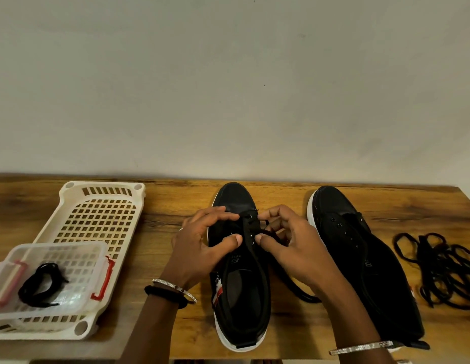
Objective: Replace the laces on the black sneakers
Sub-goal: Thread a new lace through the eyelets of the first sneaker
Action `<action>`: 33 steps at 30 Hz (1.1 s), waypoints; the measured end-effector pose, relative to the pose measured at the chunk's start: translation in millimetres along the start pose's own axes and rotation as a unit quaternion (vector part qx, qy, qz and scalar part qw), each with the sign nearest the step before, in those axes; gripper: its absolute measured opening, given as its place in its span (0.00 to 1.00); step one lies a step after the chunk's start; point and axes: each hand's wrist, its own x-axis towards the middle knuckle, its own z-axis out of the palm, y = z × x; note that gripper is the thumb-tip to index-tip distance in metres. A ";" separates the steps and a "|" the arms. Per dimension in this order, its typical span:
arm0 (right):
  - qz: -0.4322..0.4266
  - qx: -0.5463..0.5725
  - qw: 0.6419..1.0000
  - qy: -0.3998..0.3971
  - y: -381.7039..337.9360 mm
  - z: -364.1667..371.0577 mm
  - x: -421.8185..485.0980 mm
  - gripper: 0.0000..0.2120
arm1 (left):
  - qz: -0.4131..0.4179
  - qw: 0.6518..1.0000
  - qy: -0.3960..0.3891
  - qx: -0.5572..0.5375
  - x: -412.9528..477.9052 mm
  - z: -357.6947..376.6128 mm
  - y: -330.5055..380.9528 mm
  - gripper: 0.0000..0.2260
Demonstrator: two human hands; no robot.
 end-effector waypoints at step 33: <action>-0.117 -0.093 0.986 0.075 4.6 -2.2 2.9 0.05 | -0.007 1.000 -0.003 0.007 0.4 1.1 -2.0 0.23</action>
